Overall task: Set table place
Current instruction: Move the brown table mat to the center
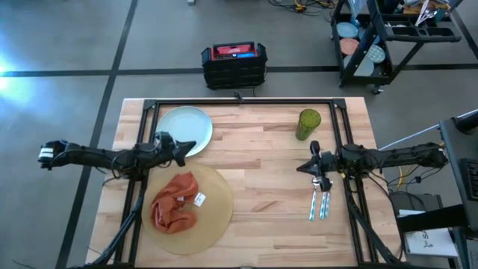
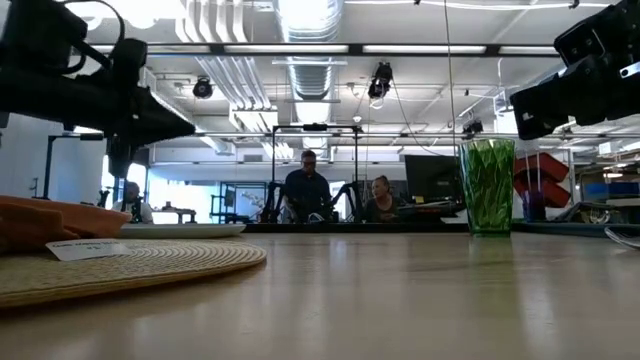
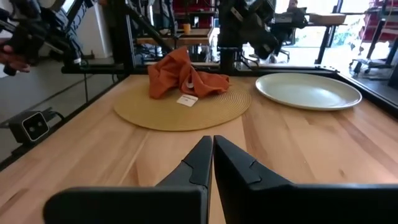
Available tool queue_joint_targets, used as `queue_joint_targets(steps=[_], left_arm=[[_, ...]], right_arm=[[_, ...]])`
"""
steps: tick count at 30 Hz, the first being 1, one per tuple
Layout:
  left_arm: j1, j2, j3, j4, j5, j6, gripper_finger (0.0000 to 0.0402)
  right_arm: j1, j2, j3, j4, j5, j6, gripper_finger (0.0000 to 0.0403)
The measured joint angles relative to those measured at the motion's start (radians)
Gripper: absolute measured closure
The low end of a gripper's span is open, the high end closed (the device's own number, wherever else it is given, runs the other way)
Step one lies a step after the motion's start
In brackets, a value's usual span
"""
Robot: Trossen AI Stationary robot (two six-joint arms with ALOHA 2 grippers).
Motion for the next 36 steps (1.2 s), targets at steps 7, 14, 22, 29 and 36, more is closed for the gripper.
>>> queue_joint_targets(steps=[7,14,22,29,36], left_arm=[[0.000,0.203,0.000,0.242,-0.068,-0.035,0.0402],[0.000,0.438,0.047,0.503,-0.072,0.051,0.0402],[0.000,0.662,0.248,0.473,-0.044,0.163,0.0402],[0.004,0.795,0.420,0.431,-0.038,0.272,0.0402],[0.073,0.865,0.571,0.163,-0.038,0.291,0.0402]], right_arm=[[0.000,0.000,0.000,-0.003,0.000,0.022,0.0403],[0.000,0.000,0.000,-0.004,-0.008,0.004,0.0403],[0.000,0.000,0.000,-0.004,-0.026,-0.014,0.0403],[0.000,0.000,0.000,-0.004,-0.071,-0.014,0.0403],[0.000,0.009,0.000,-0.006,-0.043,0.040,0.0403]])
